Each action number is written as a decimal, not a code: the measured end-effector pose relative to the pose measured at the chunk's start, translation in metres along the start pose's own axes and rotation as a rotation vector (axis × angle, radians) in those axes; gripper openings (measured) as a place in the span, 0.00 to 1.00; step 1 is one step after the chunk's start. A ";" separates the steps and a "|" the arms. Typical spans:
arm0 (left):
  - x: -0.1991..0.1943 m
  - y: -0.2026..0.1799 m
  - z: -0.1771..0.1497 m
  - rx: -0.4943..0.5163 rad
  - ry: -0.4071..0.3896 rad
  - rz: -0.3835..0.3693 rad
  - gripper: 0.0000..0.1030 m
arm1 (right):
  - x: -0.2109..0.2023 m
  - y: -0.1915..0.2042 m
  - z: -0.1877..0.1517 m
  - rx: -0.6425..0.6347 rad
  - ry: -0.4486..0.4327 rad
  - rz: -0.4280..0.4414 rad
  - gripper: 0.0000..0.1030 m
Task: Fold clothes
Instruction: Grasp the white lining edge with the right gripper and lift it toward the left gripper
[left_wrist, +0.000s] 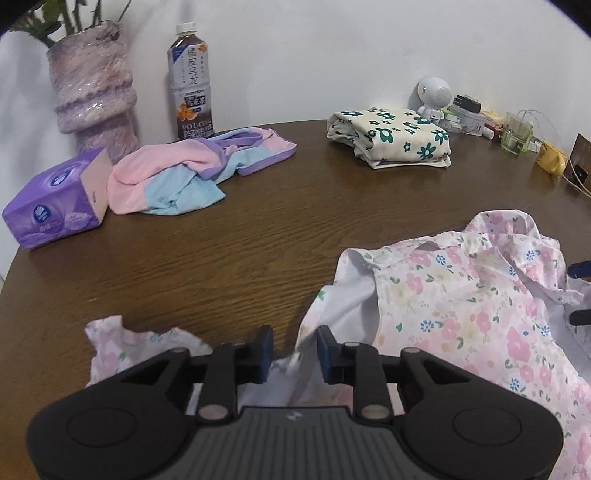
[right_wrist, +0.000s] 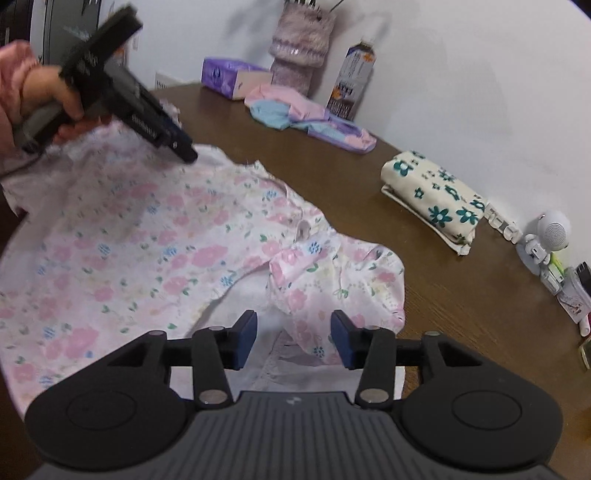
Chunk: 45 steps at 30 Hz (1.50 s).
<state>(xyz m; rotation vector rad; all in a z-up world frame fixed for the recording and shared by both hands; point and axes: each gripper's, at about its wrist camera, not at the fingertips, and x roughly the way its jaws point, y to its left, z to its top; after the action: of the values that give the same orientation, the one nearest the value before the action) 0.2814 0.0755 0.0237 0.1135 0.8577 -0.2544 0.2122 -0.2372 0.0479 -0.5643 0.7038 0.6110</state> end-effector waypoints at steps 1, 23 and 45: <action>0.003 -0.002 0.001 0.008 0.004 0.002 0.23 | 0.006 0.000 0.001 -0.010 0.010 -0.010 0.09; -0.004 -0.007 0.014 0.028 0.013 0.034 0.12 | 0.077 -0.113 0.082 0.162 -0.168 -0.250 0.05; 0.051 -0.026 0.051 0.122 0.040 -0.189 0.00 | 0.088 -0.154 -0.009 0.558 -0.013 0.236 0.03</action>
<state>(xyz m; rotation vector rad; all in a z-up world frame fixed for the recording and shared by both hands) 0.3437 0.0314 0.0180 0.1518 0.8934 -0.4828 0.3659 -0.3206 0.0185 0.0406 0.8925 0.6019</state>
